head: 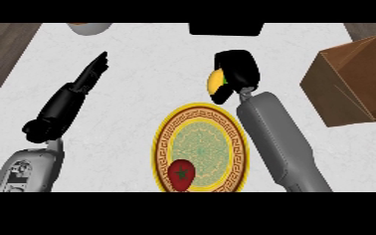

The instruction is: Pick the lemon from the plate and place it in the cardboard box

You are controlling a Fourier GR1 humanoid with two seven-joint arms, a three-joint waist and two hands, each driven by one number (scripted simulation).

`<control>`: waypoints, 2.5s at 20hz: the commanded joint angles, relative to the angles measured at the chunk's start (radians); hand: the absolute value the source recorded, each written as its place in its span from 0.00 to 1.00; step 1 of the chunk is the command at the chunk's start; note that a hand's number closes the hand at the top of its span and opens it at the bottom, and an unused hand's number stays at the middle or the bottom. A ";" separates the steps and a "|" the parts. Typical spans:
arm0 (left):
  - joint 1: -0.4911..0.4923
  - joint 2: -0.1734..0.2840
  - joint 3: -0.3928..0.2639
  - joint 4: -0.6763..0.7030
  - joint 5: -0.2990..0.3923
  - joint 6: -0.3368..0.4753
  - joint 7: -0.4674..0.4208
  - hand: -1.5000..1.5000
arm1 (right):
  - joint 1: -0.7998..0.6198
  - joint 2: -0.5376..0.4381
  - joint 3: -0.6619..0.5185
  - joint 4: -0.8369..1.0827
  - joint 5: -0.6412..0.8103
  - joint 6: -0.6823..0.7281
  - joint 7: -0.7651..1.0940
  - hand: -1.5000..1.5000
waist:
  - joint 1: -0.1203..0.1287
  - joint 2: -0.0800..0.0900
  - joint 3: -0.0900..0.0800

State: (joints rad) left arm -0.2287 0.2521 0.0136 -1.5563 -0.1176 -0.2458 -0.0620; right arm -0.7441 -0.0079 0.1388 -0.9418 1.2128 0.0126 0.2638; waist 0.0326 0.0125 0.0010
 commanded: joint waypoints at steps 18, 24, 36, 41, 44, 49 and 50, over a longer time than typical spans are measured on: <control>0.009 -0.007 0.022 -0.007 -0.009 0.000 0.019 0.50 | -0.178 -0.181 -0.294 -0.174 0.046 -0.178 0.391 1.00 | -0.040 -0.015 -0.001; 0.017 0.018 0.050 -0.051 0.020 -0.033 0.037 0.50 | -0.163 -0.340 -0.404 -0.052 -0.020 -0.194 0.290 1.00 | -0.025 -0.012 -0.001; 0.037 -0.026 0.011 -0.030 -0.026 -0.008 -0.003 0.50 | -0.095 -0.508 -0.497 0.190 -0.167 0.127 0.131 1.00 | -0.024 -0.010 0.000; 0.011 -0.046 0.003 0.000 -0.048 0.013 0.004 0.50 | -0.092 -0.591 -0.492 0.283 -0.178 0.289 0.098 1.00 | -0.027 -0.009 -0.001; 0.009 -0.060 -0.013 -0.004 -0.073 0.031 0.003 0.50 | -0.132 -0.597 -0.508 0.303 -0.239 0.389 0.039 0.00 | -0.025 -0.011 -0.001; 0.018 -0.053 -0.009 -0.033 -0.068 0.016 0.022 0.50 | -0.025 -0.582 -0.532 0.274 -0.304 0.283 -0.176 0.00 | -0.026 -0.011 0.000; 0.012 -0.040 0.011 -0.064 -0.042 0.004 0.071 0.50 | -0.053 -0.587 -0.561 0.240 -0.336 0.275 -0.197 0.00 | -0.026 -0.013 0.000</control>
State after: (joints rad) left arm -0.2064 0.2095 0.0200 -1.5804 -0.1706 -0.2350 -0.0475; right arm -0.7932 -0.5827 -0.3816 -0.6776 0.9397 0.3075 0.1725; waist 0.0054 0.0014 0.0010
